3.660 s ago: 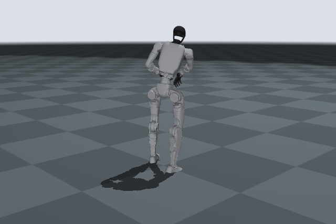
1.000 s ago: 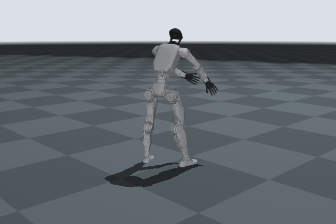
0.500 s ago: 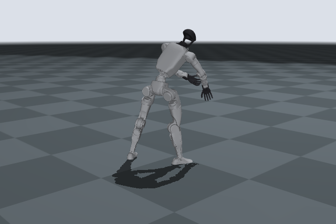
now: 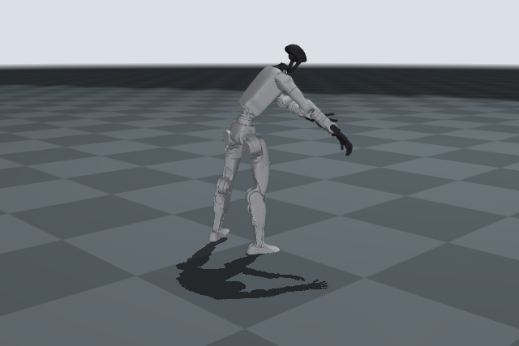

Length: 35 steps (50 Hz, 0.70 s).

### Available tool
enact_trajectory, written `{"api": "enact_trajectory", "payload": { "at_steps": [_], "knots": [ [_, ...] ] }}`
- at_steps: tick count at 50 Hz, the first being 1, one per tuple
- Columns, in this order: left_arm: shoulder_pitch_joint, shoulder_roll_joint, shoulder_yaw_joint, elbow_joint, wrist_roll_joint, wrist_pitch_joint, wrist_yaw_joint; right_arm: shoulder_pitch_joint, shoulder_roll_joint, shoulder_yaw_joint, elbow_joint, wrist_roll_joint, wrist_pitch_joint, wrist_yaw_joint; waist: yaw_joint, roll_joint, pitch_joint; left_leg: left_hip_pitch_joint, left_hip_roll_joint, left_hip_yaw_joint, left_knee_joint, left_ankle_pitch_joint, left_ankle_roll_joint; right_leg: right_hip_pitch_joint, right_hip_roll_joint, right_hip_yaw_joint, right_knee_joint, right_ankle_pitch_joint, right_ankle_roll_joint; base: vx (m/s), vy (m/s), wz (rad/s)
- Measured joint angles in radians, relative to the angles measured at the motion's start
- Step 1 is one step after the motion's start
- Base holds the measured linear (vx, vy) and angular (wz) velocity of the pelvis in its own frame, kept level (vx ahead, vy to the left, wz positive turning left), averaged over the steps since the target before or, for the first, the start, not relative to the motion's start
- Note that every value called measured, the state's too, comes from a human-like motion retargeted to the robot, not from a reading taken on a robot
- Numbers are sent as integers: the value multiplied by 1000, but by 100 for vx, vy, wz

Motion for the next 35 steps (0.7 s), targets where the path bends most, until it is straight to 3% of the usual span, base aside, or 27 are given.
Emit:
{"api": "enact_trajectory", "payload": {
  "at_steps": [2,5,7,8,9,10,11,12,13,14,15,16,17,18,19,20,21,22,23,24,25,27,30,33,35],
  "knots": [
    [-46,-8,20,101,11,1,23,-44,39,104,99,-46,-13,56,19,-4,6,-29,6,-15,-40,43,-16,8,8,8,-8,1,0,7,7,-29],
    [17,33,66,17,-23,-12,-3,-60,64,150,51,-75,-6,108,51,6,9,-91,24,-41,-59,93,-35,18,8,19,-20,1,0,10,13,-14],
    [144,67,59,-196,-145,-109,91,-12,75,62,-105,180,169,-507,78,25,10,-158,27,-42,-59,119,-39,6,4,11,-24,9,0,2,18,20],
    [223,96,40,-313,-186,-184,130,11,102,-20,-165,269,166,-922,93,30,10,-187,29,-33,-59,125,-40,1,3,7,-23,10,0,0,19,33],
    [333,167,42,-440,-234,-253,118,70,149,-103,-290,384,-112,-1275,86,22,1,-199,30,-20,-59,126,-40,11,0,-2,-18,7,0,2,20,41],
    [458,259,54,-571,-287,-317,80,147,207,-187,-448,513,-527,-1597,67,9,-12,-202,30,-5,-59,124,-40,28,-3,-13,-11,2,0,6,17,37],
    [540,299,52,-668,-320,-321,61,166,215,-149,-534,497,-471,-1556,78,11,-3,-214,38,18,-59,115,-40,30,1,-17,-4,-2,0,11,15,26],
    [629,341,57,-764,-337,-322,52,182,216,-104,-612,431,-345,-1502,88,12,2,-222,46,40,-59,106,-40,31,3,-21,4,-9,0,18,12,8],
    [730,388,77,-857,-321,-314,62,193,206,-45,-676,264,-78,-1423,96,8,1,-223,56,63,-59,96,-40,35,6,-21,14,-19,0,22,14,2],
    [827,437,102,-935,-322,-296,48,195,213,7,-736,148,66,-1315,105,4,-1,-224,63,82,-59,91,-40,38,9,-21,24,-28,0,23,16,-3],
    [921,487,129,-1005,-333,-273,23,192,229,57,-794,58,147,-1192,113,-1,-2,-225,70,100,-59,88,-40,41,11,-22,34,-37,0,24,18,-9],
    [1014,523,162,-1034,-394,-252,-27,206,257,81,-885,178,67,-898,125,-5,-3,-222,79,109,-59,95,-40,44,17,-19,42,-46,0,24,19,-13],
    [1103,552,194,-1069,-478,-278,-48,235,313,76,-971,380,-62,-776,139,-10,-3,-220,88,116,-59,107,-40,47,23,-16,50,-54,0,21,18,-16],
    [1187,563,223,-1119,-610,-397,-14,293,424,12,-1049,743,-288,-1000,156,-19,-3,-219,95,120,-59,126,-40,49,31,-15,56,-59,0,20,19,-17],
    [1272,594,261,-1154,-583,-341,-35,309,489,13,-1056,766,-291,-1009,175,-27,-27,-222,101,123,-59,144,-40,45,35,-10,63,-67,0,21,21,-18],
    [1357,636,304,-1180,-478,-198,-83,304,531,47,-1027,618,-183,-911,194,-34,-64,-227,107,127,-59,162,-40,39,36,-4,70,-75,0,26,22,-21],
    [1401,656,353,-1159,-391,-100,-233,230,522,133,-967,299,-139,-240,222,-35,-78,-227,113,127,-59,174,-40,36,39,3,75,-83,0,26,22,-19],
    [1433,663,391,-1142,-366,-50,-295,188,545,180,-909,135,-88,132,251,-37,-90,-228,117,126,-59,184,-40,35,40,7,79,-89,0,23,20,-7],
    [1440,643,407,-1133,-466,-95,-184,205,633,149,-855,284,-23,-93,285,-40,-97,-228,114,122,-59,189,-40,38,37,7,80,-95,0,20,21,9],
    [1427,641,427,-1098,-485,-108,-166,150,643,203,-770,27,-85,-67,321,-39,-110,-231,110,118,-59,190,-40,38,32,4,80,-99,0,19,22,23],
    [1404,648,448,-1050,-464,-104,-195,59,616,300,-669,-432,-212,85,359,-36,-125,-235,103,114,-59,189,-40,37,25,0,80,-103,0,21,26,42],
    [1295,640,465,-896,-470,-79,-207,29,677,340,-468,-474,-202,135,425,-21,-156,-244,77,89,-59,172,-40,48,-6,-25,78,-107,0,27,33,74],
    [1104,620,450,-653,-502,-69,-167,-19,778,418,-136,-431,-117,147,487,-2,-176,-228,14,41,-59,134,-40,96,-81,-74,86,-114,0,36,42,116],
    [1065,650,395,-650,-499,-71,-124,-52,795,368,-64,-385,-51,172,470,17,-156,-186,-41,-21,-59,107,-33,156,-135,-113,131,-123,-19,31,34,138],
    [1120,700,359,-784,-489,-99,-119,-76,767,308,-167,-399,-72,163,439,27,-143,-177,-43,-63,-59,103,-32,164,-128,-118,163,-126,-40,21,14,111]
  ]
}}
